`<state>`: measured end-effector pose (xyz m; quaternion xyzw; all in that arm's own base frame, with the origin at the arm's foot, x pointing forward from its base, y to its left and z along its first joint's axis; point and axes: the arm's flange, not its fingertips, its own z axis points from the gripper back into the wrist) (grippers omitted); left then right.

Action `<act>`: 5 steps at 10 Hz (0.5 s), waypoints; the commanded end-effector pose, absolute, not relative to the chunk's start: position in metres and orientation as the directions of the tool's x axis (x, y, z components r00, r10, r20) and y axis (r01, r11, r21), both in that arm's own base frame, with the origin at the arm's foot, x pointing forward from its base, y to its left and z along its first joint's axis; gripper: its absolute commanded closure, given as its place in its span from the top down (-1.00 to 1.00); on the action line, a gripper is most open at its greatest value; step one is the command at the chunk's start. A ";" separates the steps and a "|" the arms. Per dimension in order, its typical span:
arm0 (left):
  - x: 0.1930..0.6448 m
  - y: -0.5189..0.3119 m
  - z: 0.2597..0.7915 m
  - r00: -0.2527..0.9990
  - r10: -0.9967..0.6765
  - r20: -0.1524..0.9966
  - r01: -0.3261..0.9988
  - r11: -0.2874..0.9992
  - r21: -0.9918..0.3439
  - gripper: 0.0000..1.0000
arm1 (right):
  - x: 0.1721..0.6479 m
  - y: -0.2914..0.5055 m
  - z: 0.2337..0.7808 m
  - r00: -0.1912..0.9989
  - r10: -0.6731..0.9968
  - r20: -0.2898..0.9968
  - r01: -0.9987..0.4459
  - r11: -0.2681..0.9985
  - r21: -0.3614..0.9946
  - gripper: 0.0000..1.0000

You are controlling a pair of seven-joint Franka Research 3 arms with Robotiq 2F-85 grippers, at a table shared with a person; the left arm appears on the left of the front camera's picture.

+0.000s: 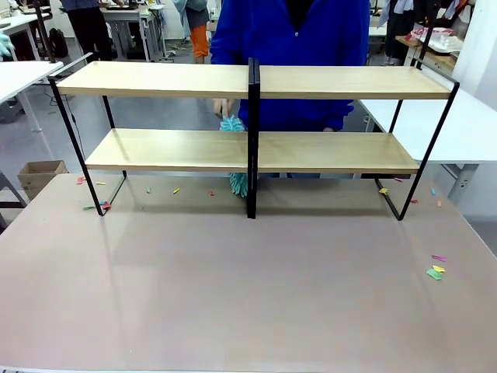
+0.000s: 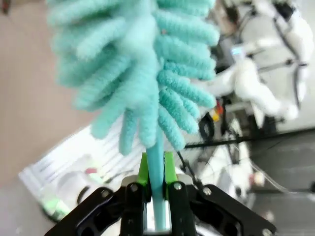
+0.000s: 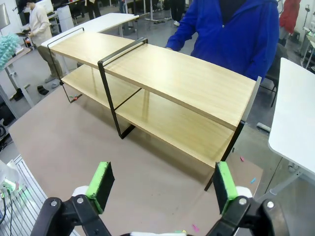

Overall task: Clean the shelves.
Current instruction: Place the Duster on the table.

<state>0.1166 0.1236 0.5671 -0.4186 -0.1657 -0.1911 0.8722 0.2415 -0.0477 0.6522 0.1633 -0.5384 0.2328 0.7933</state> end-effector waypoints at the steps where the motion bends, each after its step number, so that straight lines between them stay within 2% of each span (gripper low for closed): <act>1: 0.136 0.099 0.588 0.696 -0.614 0.372 0.675 0.383 -0.631 -0.74 | 0.249 -0.027 0.651 0.321 0.183 0.929 -0.641 0.764 0.071 1.00; 3: 0.177 0.060 0.587 0.493 -0.831 0.257 0.693 0.198 -0.693 -0.74 | 0.281 0.035 0.619 0.500 0.095 0.861 -0.677 0.663 0.320 1.00; 4: 0.189 0.036 0.573 0.457 -0.872 0.175 0.671 0.209 -0.711 -0.74 | 0.287 0.067 0.588 0.629 0.064 0.775 -0.665 0.560 0.494 1.00; 5: 0.202 0.010 0.557 0.412 -0.905 0.107 0.659 0.214 -0.721 -0.74 | 0.287 0.099 0.553 0.775 0.067 0.629 -0.562 0.530 0.636 1.00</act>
